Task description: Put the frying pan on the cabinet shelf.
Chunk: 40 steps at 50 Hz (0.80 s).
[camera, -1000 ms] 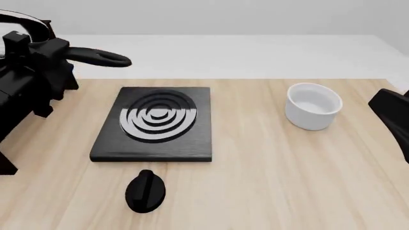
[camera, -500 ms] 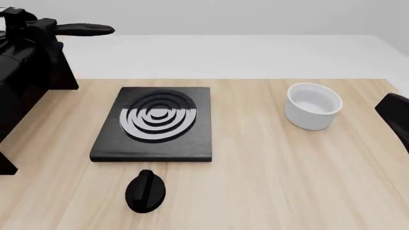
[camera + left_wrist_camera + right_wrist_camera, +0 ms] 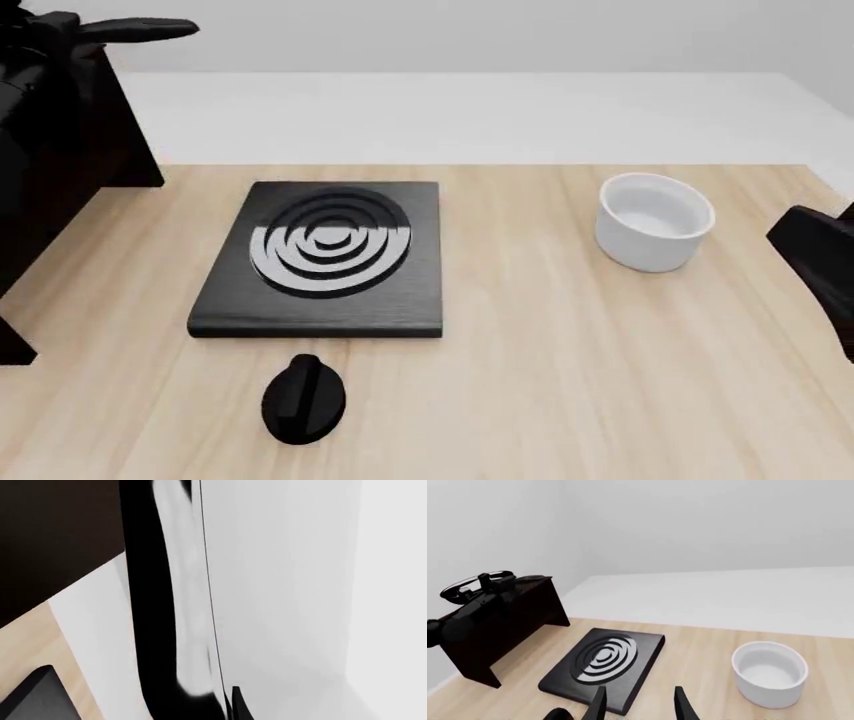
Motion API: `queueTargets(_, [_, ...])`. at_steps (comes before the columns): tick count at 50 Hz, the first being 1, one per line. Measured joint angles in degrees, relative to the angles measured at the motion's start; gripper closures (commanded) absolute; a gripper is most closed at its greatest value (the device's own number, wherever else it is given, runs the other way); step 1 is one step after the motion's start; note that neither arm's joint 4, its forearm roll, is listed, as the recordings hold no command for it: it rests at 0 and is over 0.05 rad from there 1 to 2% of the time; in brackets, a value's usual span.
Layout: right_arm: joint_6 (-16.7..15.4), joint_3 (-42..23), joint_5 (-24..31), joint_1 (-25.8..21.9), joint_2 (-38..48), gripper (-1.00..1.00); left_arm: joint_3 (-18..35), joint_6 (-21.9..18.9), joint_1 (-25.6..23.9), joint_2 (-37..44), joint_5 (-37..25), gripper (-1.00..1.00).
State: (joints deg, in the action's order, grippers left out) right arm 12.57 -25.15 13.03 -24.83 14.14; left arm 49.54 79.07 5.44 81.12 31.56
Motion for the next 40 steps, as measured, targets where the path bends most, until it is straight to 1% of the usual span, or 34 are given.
queueTargets(18, [-0.01,0.76,-0.21,0.34,0.00,-1.00,1.67,1.01,4.68,5.11,2.43,1.00])
queueTargets(40, [0.19,1.44,-0.79,0.46,0.20,-1.00,-0.51,1.45,8.22,9.76,7.16,1.00])
